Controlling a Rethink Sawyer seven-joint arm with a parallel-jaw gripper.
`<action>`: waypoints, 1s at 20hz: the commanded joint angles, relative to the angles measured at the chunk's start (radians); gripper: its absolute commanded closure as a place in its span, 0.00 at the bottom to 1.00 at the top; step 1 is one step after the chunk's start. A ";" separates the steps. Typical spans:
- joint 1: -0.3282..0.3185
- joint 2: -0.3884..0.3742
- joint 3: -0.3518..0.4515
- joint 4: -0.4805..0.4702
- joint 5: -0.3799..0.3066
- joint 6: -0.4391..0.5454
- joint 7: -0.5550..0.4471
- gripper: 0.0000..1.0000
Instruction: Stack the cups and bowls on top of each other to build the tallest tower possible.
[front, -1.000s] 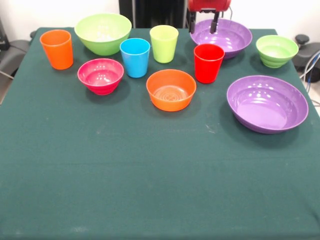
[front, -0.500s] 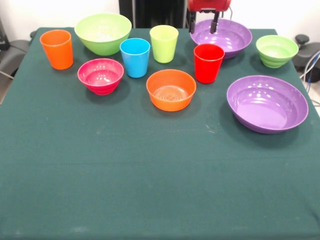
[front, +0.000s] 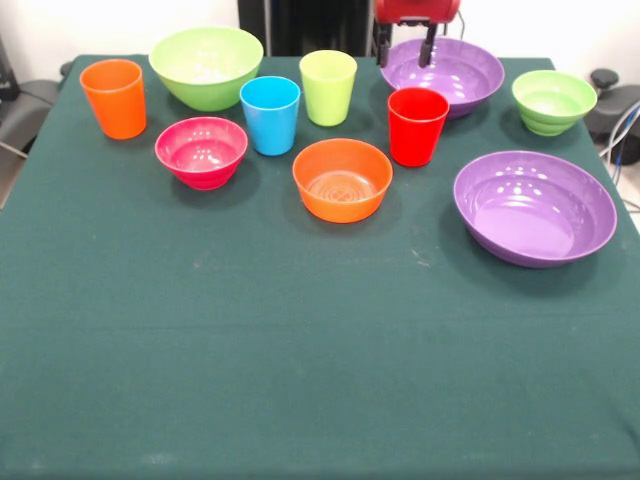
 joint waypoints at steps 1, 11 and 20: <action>-0.008 0.010 0.078 -0.034 -0.011 -0.049 0.141 0.00; 0.004 -0.008 0.077 -0.027 -0.002 -0.034 0.149 0.00; -0.039 -0.016 0.097 -0.038 -0.007 0.003 0.117 0.00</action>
